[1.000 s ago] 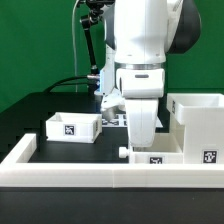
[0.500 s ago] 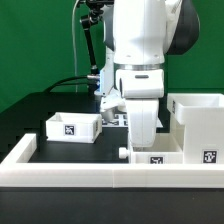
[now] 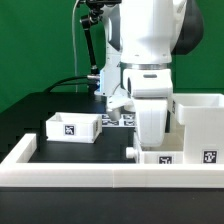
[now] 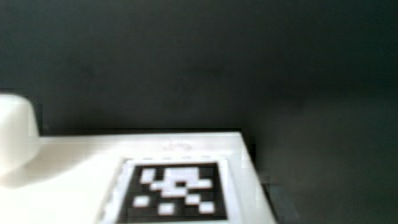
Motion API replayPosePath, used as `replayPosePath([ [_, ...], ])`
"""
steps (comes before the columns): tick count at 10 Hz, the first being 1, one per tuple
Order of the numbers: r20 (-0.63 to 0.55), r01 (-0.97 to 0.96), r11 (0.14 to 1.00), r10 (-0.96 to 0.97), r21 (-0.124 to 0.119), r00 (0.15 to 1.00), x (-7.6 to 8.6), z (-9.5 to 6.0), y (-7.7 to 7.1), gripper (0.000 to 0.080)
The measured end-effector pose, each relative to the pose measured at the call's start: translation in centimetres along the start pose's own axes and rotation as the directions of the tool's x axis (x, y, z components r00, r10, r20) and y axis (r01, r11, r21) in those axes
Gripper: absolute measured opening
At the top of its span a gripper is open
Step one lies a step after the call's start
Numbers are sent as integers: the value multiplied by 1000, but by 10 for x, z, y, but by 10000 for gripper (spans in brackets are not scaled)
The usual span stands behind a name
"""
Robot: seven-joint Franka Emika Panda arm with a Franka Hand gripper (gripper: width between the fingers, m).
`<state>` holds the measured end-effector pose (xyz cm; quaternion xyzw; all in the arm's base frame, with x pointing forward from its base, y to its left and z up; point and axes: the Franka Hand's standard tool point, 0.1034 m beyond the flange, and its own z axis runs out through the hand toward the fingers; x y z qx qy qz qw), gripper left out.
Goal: Assemble drawer
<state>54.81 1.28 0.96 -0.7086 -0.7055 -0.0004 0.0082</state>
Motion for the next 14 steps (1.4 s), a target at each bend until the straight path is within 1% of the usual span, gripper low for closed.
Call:
replayPosePath([
  [1, 0, -2, 1000, 2, 1, 1000, 6, 0, 0, 42],
  [4, 4, -11, 1000, 11, 2, 1000, 5, 0, -1, 42],
  [5, 3, -12, 1000, 12, 2, 1000, 4, 0, -1, 115],
  [6, 3, -12, 1000, 12, 2, 1000, 4, 0, -1, 301],
  [7, 4, -13, 1000, 13, -3, 1000, 5, -3, 1, 438],
  [8, 5, -13, 1000, 13, -11, 1000, 5, -10, 4, 438],
  [9, 11, -13, 1000, 13, 1, 1000, 4, -19, 3, 595],
  [10, 16, -15, 1000, 15, 7, 1000, 2, -28, 5, 633],
  [12, 25, -21, 1000, 20, 12, 999, -2, -43, 9, 647],
  [13, 30, -17, 1000, 16, 23, 999, -8, -50, 12, 647],
  [14, 35, -5, 1000, 4, 30, 999, -17, -54, 19, 649],
])
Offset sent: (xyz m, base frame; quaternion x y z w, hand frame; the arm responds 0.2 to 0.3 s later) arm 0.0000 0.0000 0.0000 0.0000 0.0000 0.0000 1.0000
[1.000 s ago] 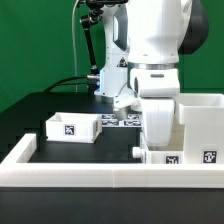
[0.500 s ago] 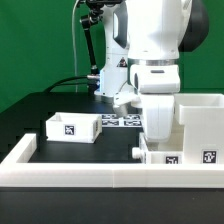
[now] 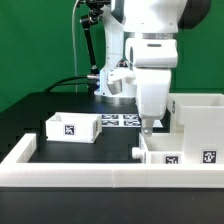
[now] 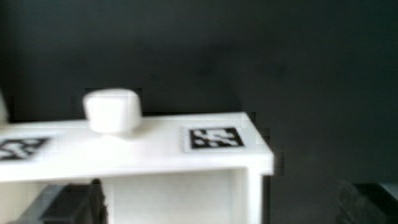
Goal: Assemble drawer
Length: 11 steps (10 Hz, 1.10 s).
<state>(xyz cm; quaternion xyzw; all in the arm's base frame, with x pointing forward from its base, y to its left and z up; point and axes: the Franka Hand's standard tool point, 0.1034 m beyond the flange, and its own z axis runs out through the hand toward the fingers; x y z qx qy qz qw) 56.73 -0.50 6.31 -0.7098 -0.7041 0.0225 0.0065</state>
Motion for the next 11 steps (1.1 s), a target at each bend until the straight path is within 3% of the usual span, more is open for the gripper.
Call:
replayPosePath([
  [2, -6, -6, 1000, 7, 8, 1000, -20, 3, 8, 649],
  [5, -46, 20, 1000, -20, 12, 999, -32, 7, 10, 649],
  [8, -141, -7, 1000, 9, 12, 990, -30, 18, 33, 649],
  [11, -262, -29, 999, 32, 15, 964, -18, 24, 30, 649],
])
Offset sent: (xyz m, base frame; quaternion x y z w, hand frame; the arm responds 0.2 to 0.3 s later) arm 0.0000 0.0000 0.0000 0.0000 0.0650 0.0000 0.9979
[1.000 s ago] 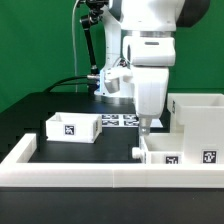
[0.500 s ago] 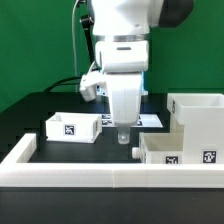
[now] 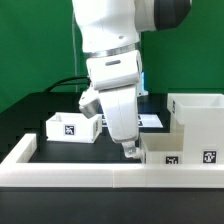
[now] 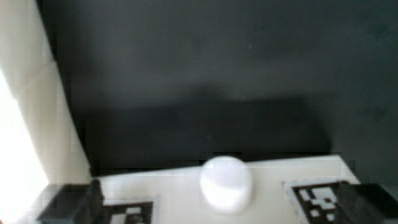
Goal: Assemble drawer
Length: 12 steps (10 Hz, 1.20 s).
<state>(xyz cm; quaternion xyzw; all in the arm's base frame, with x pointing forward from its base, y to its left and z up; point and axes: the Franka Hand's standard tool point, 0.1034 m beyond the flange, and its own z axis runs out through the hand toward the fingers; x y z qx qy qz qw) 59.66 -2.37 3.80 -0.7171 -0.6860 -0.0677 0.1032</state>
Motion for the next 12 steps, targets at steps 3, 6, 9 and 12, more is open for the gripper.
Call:
replayPosePath([
  [3, -3, -21, 1000, 21, -5, 1000, 11, 17, -15, 649],
  [6, 48, -21, 1000, 21, -1, 999, 12, 17, -13, 649],
  [9, 60, -21, 1000, 21, -1, 998, 10, 17, -13, 649],
  [12, 61, -11, 1000, 11, -2, 998, 12, 17, -12, 649],
])
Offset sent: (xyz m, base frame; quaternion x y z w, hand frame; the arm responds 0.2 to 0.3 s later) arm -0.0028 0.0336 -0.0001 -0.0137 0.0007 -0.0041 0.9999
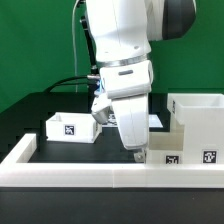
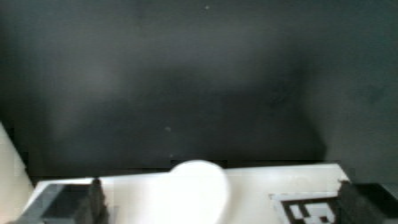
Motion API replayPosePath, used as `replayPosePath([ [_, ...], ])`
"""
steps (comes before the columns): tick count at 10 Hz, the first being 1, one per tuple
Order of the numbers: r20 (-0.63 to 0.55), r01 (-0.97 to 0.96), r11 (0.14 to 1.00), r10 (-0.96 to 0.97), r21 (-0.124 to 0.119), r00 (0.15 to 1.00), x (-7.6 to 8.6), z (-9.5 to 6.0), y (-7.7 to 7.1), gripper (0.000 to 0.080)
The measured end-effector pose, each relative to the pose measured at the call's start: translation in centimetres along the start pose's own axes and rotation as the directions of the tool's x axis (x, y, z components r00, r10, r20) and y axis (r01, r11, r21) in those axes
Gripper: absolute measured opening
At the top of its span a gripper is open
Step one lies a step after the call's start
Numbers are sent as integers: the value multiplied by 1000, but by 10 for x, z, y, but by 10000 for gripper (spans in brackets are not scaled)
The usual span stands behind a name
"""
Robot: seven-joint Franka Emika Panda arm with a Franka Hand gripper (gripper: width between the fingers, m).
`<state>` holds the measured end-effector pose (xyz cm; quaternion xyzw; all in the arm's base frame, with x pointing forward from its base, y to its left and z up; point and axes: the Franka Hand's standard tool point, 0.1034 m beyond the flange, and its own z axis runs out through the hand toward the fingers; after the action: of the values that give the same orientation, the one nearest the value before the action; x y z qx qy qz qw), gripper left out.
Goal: Assemble drawer
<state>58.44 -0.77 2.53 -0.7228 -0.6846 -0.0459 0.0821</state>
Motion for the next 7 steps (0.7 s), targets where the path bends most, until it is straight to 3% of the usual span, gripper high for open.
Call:
replayPosePath([
  [2, 9, 13, 1000, -13, 6, 1000, 1, 0, 1, 649],
  [5, -6, 40, 999, -40, -6, 999, 23, 3, 5, 649],
  [7, -6, 36, 999, -36, -5, 999, 21, 3, 4, 649],
])
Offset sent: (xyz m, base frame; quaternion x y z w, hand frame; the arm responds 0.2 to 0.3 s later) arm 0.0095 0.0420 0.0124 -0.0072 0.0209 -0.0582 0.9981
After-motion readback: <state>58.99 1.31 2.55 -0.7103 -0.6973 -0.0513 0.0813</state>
